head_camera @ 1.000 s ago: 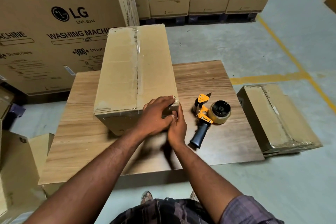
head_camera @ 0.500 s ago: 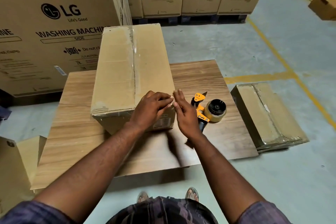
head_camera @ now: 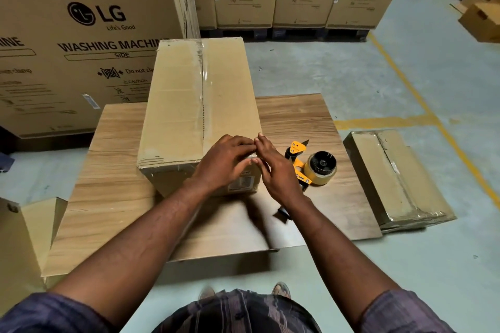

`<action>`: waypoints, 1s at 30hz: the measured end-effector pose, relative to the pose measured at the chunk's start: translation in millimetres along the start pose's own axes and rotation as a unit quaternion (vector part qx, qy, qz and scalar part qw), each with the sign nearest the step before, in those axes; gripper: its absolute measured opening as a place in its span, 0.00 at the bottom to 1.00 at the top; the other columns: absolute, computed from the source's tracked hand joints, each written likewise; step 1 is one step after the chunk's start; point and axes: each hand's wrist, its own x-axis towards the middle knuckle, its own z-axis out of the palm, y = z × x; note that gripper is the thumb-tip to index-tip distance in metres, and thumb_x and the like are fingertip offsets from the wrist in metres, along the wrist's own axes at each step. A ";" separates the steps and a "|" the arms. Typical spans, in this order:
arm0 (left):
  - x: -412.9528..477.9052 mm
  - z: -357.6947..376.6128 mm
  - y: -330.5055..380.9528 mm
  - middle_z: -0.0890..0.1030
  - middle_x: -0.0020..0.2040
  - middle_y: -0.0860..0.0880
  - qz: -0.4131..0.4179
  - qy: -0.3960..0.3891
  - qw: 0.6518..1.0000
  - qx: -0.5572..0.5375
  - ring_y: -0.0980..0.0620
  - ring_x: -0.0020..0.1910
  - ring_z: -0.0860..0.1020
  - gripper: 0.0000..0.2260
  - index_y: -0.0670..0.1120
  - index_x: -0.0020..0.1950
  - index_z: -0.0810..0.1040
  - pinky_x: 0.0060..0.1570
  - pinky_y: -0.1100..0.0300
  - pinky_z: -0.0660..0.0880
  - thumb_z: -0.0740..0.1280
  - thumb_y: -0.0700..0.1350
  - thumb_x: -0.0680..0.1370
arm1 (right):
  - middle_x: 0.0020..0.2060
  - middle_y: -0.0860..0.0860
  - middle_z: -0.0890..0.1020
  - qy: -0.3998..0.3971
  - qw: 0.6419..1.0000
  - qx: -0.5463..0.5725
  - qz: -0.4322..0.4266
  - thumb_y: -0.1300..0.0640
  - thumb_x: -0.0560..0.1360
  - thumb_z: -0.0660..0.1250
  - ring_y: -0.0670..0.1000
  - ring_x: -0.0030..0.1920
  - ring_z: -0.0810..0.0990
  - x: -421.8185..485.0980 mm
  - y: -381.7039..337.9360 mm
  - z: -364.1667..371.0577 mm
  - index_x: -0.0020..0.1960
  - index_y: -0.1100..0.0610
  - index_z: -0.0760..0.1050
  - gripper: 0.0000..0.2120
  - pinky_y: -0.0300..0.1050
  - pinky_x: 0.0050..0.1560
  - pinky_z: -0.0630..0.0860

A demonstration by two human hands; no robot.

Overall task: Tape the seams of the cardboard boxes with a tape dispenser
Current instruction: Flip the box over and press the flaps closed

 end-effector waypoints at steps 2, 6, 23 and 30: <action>0.6 -0.9 2.8 0.79 0.62 0.50 -0.011 -0.009 1.000 -0.004 0.47 0.56 0.74 0.18 0.49 0.66 0.79 0.58 0.50 0.75 0.72 0.45 0.77 | 0.76 0.57 0.69 0.002 1.000 -0.014 -0.007 0.63 0.82 0.64 0.53 0.78 0.66 1.1 2.3 3.9 0.78 0.60 0.67 0.24 0.48 0.77 0.65; -5.5 -7.3 1.6 0.75 0.65 0.50 -0.031 -0.047 0.998 -0.004 0.48 0.61 0.72 0.30 0.50 0.72 0.73 0.64 0.52 0.71 0.76 0.41 0.70 | 0.79 0.55 0.64 -0.026 0.999 -0.035 -0.019 0.73 0.76 0.65 0.52 0.80 0.59 -5.0 9.6 4.6 0.80 0.60 0.63 0.34 0.46 0.79 0.60; -53.6 -33.7 -22.3 0.76 0.58 0.51 -0.076 0.021 0.994 0.071 0.48 0.55 0.73 0.23 0.53 0.66 0.77 0.55 0.52 0.72 0.76 0.47 0.73 | 0.68 0.55 0.79 -0.055 0.991 -0.074 -0.094 0.60 0.79 0.70 0.56 0.73 0.73 16.3 -22.9 6.2 0.67 0.59 0.79 0.17 0.55 0.76 0.62; -54.8 -27.0 -19.4 0.78 0.51 0.52 -0.106 0.097 0.989 0.040 0.49 0.51 0.74 0.12 0.51 0.58 0.83 0.51 0.50 0.74 0.74 0.48 0.75 | 0.67 0.52 0.81 -0.066 0.994 -0.057 -0.064 0.69 0.77 0.70 0.55 0.73 0.74 19.5 -26.9 2.3 0.64 0.56 0.81 0.18 0.54 0.75 0.65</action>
